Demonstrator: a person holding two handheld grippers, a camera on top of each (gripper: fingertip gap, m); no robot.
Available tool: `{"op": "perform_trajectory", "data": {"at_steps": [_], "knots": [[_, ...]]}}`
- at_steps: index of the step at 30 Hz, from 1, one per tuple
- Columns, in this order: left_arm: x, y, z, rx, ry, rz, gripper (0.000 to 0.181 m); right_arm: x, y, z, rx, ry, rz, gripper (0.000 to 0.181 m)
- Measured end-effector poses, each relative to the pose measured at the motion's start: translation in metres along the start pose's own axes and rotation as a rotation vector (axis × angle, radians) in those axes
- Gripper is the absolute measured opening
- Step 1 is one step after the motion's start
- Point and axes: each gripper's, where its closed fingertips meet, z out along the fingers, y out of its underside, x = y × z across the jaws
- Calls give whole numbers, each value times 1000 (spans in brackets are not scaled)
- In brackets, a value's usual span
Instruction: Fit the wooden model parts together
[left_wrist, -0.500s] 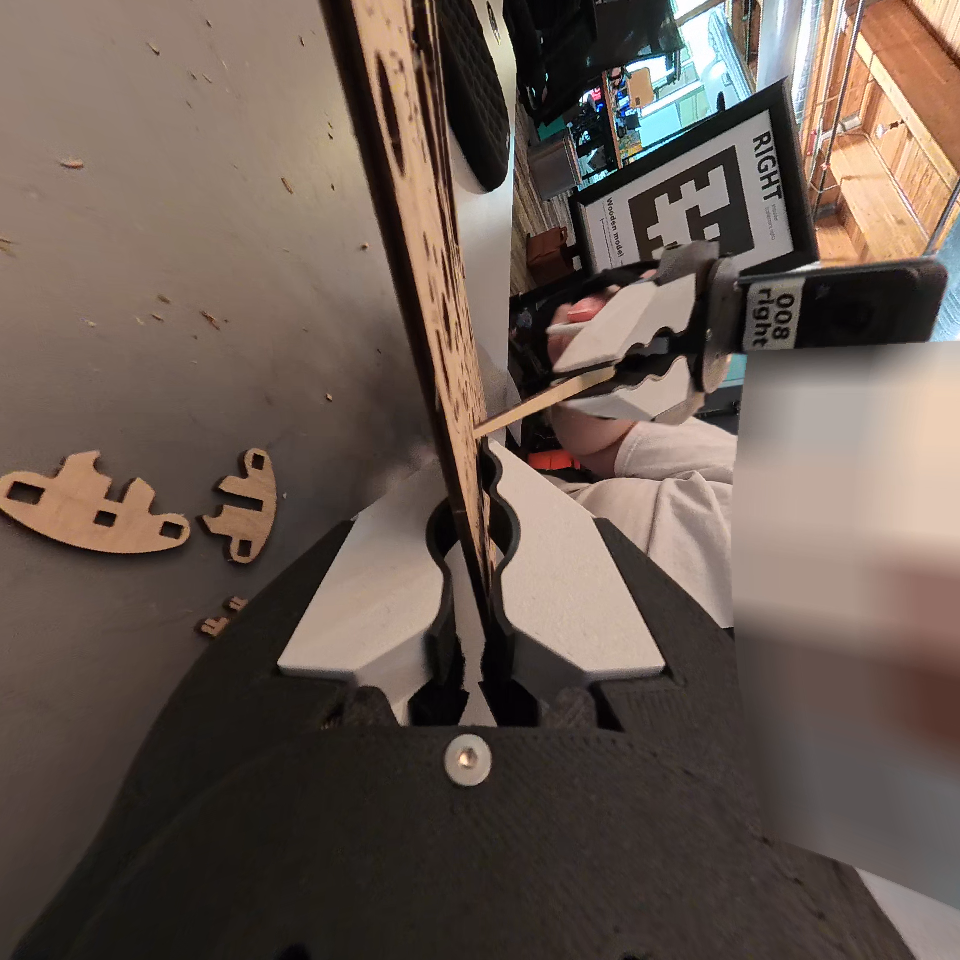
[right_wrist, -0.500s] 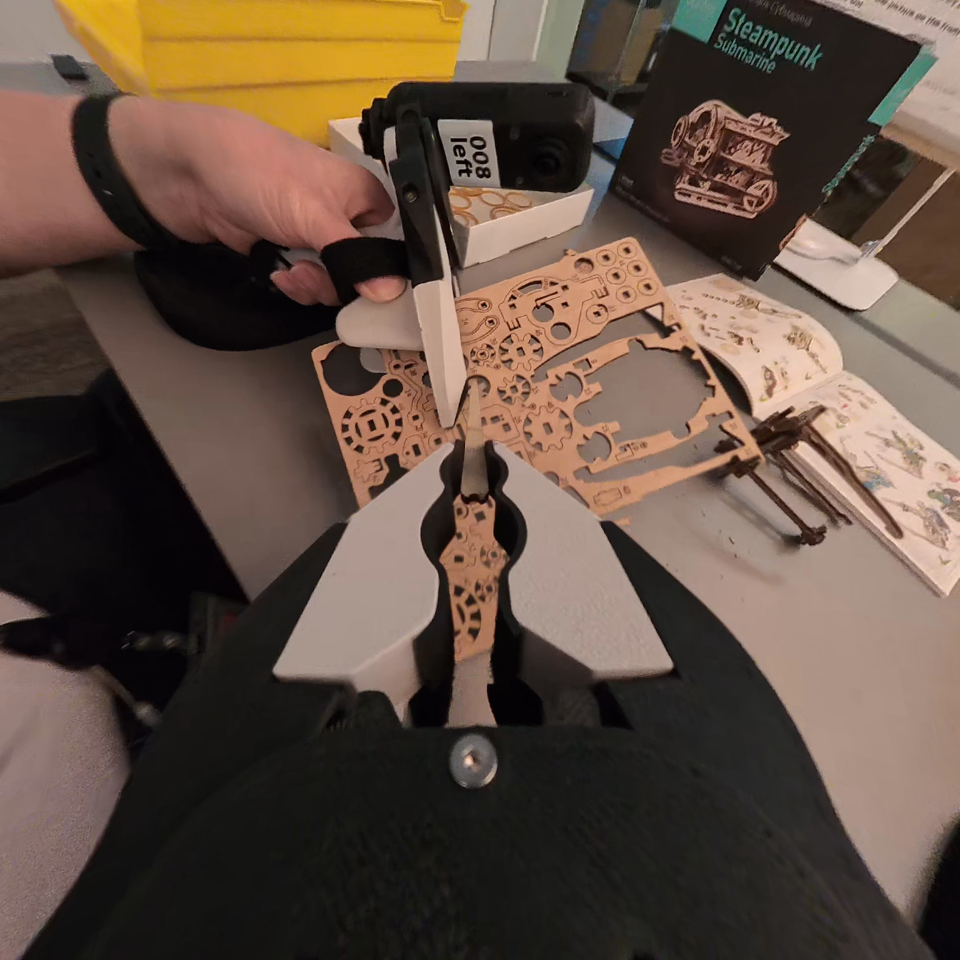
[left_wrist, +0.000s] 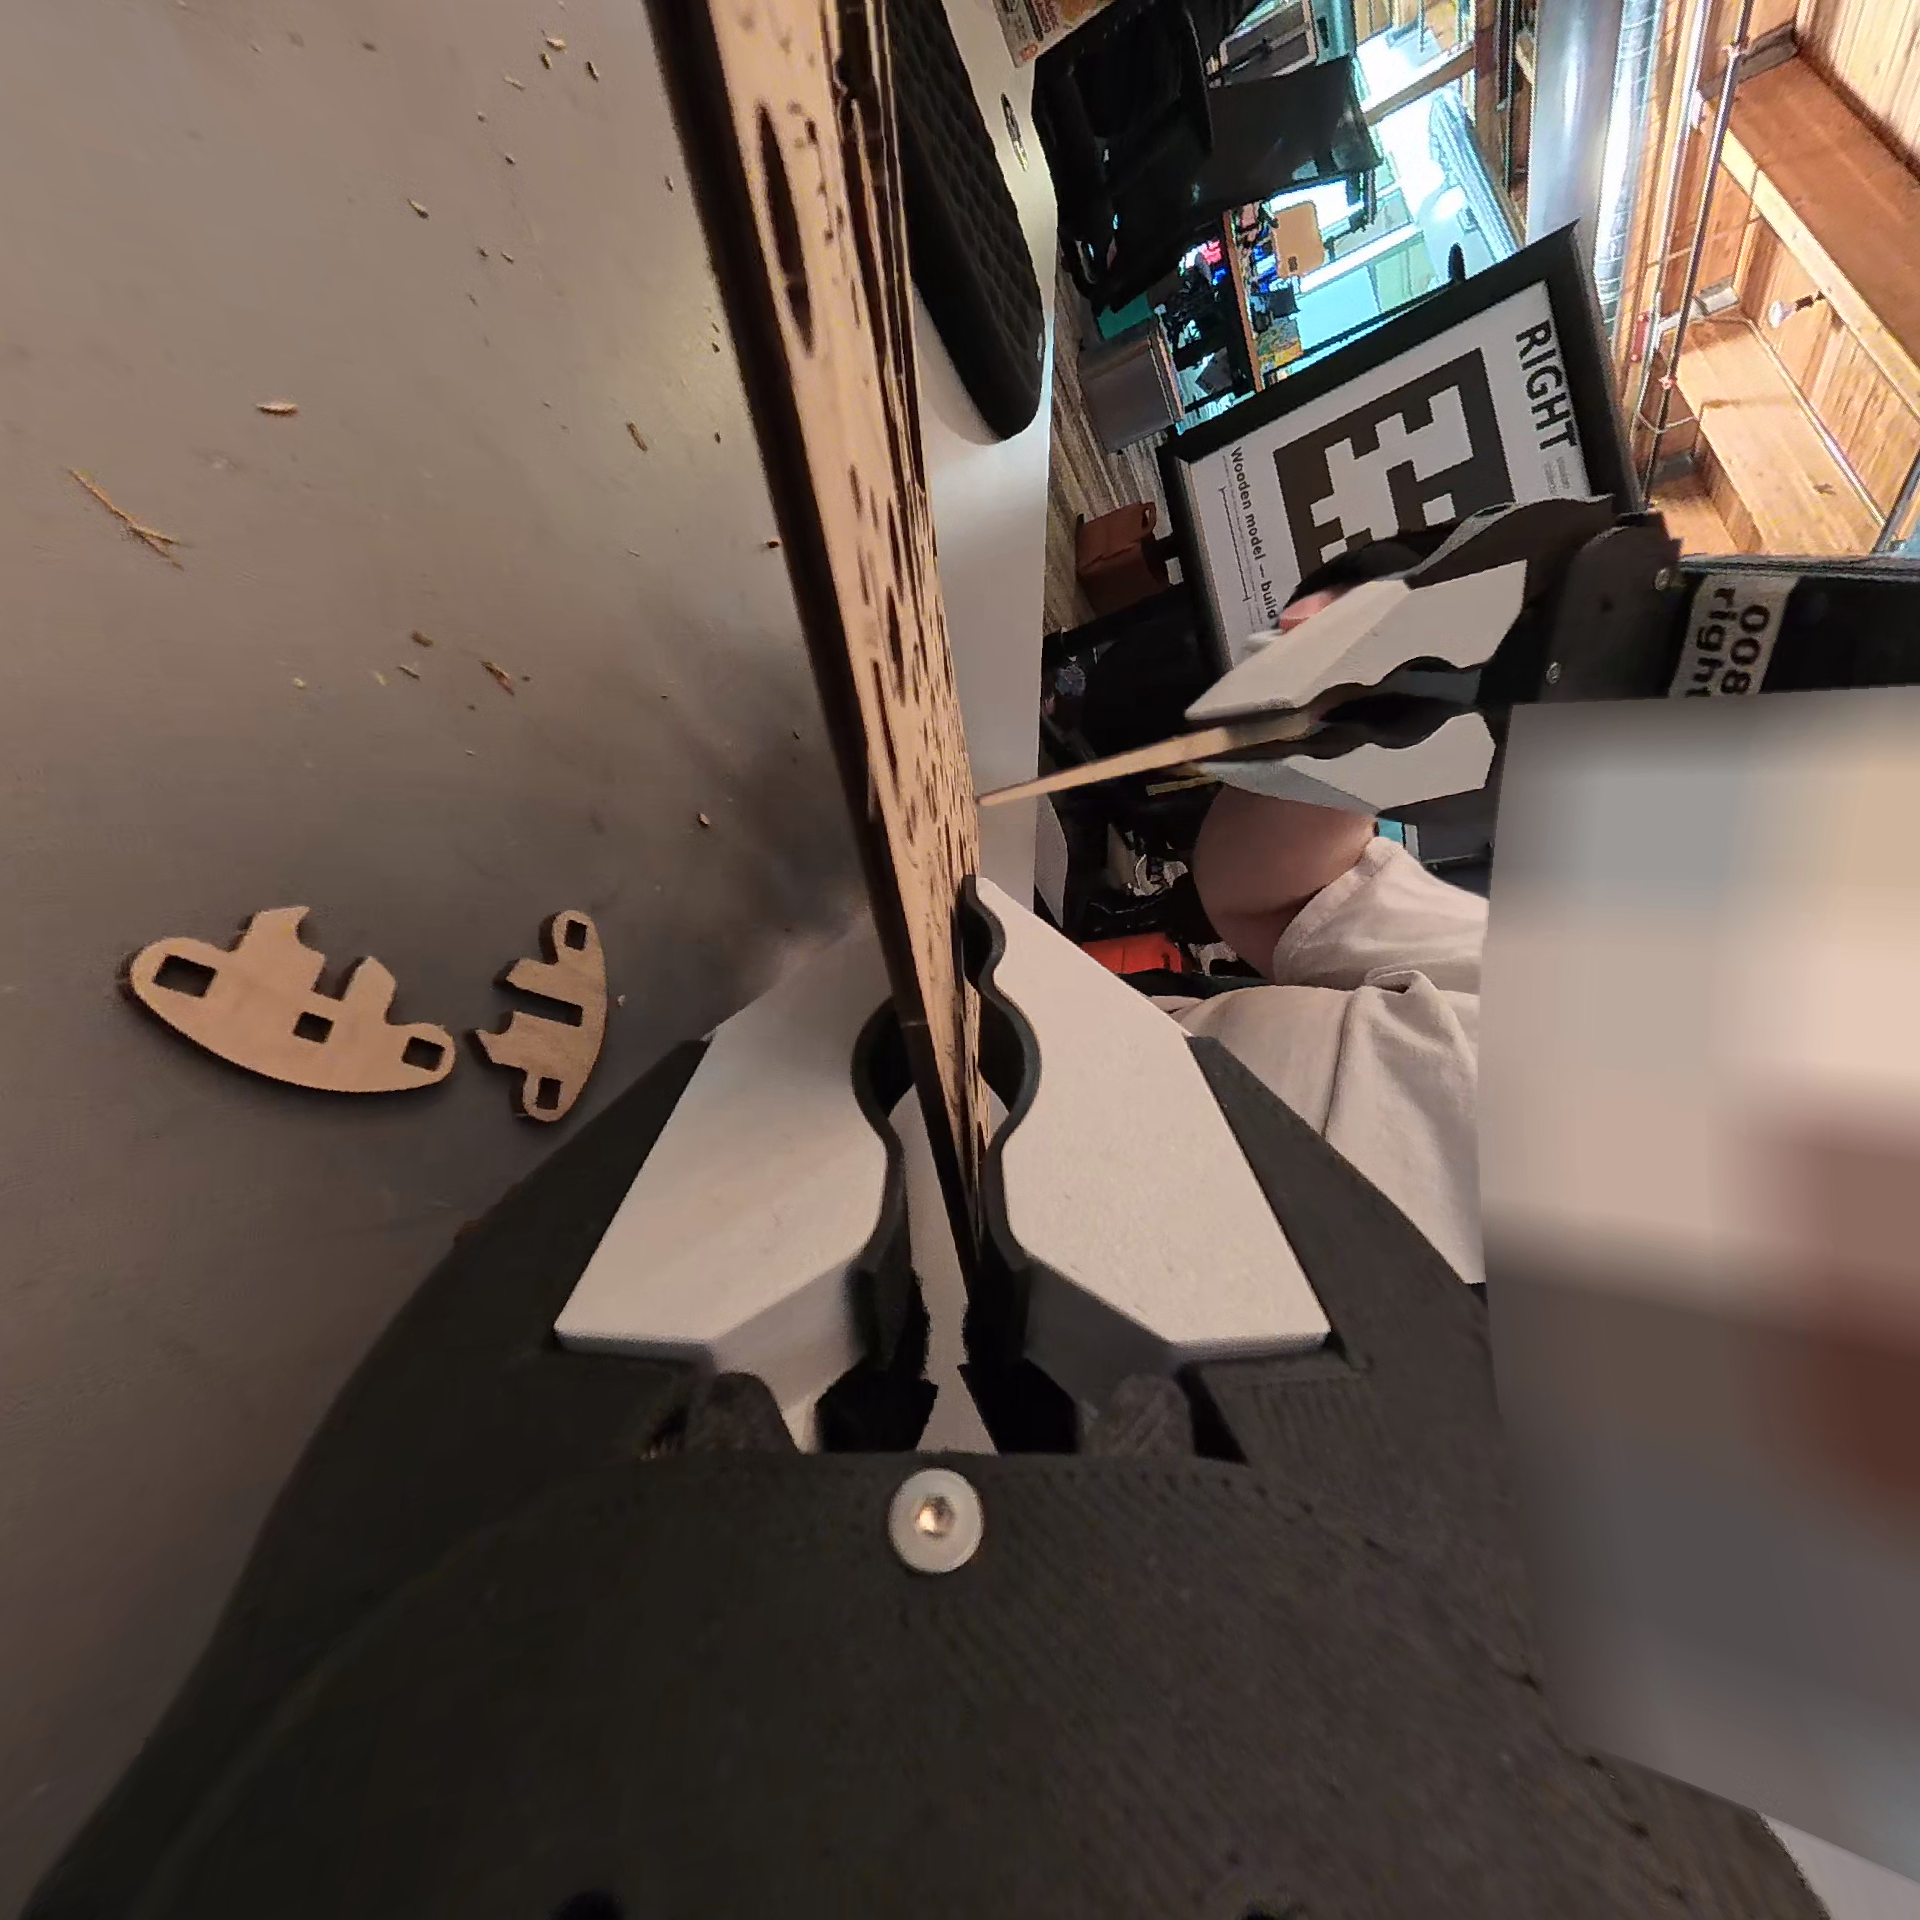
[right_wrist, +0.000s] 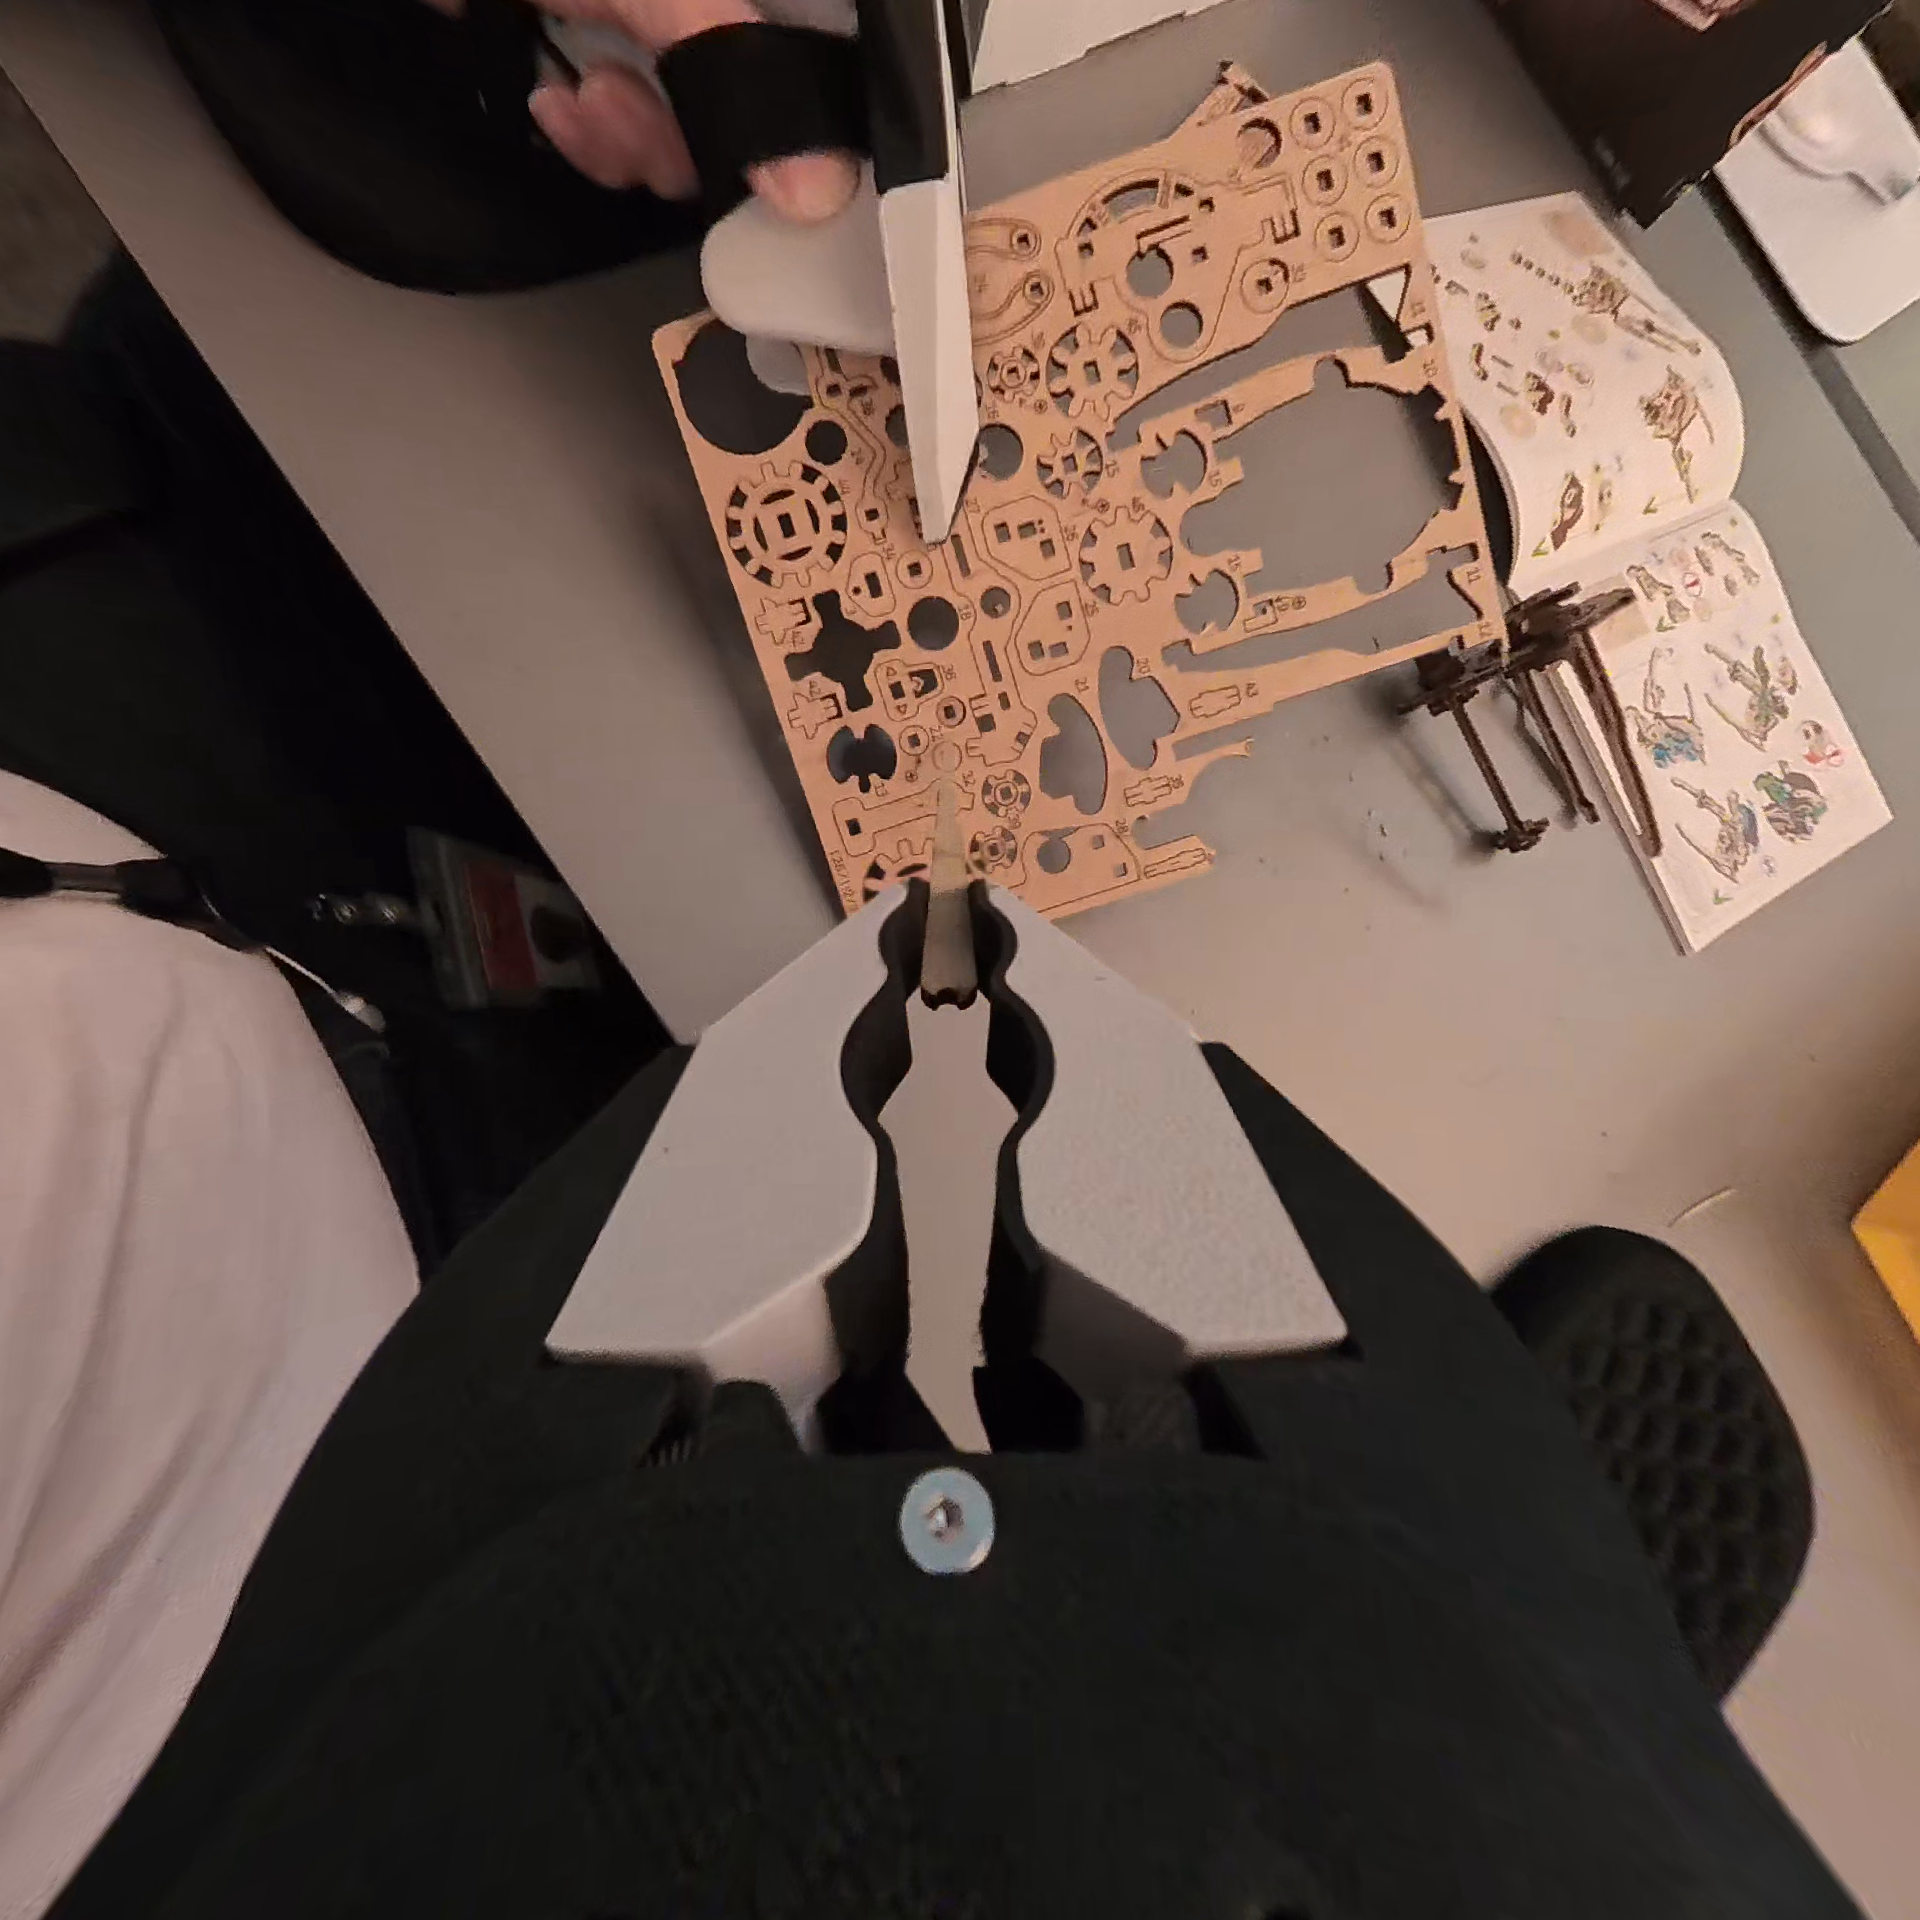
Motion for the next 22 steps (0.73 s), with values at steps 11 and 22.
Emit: {"op": "perform_trajectory", "data": {"at_steps": [11,22], "knots": [[-2,-1,-1,9,-4,-12,2,4,-6,9,-73,-12,-52,6],[-1,2,0,-4,1,-9,2,2,-5,8,-158,4,-89,6]]}}
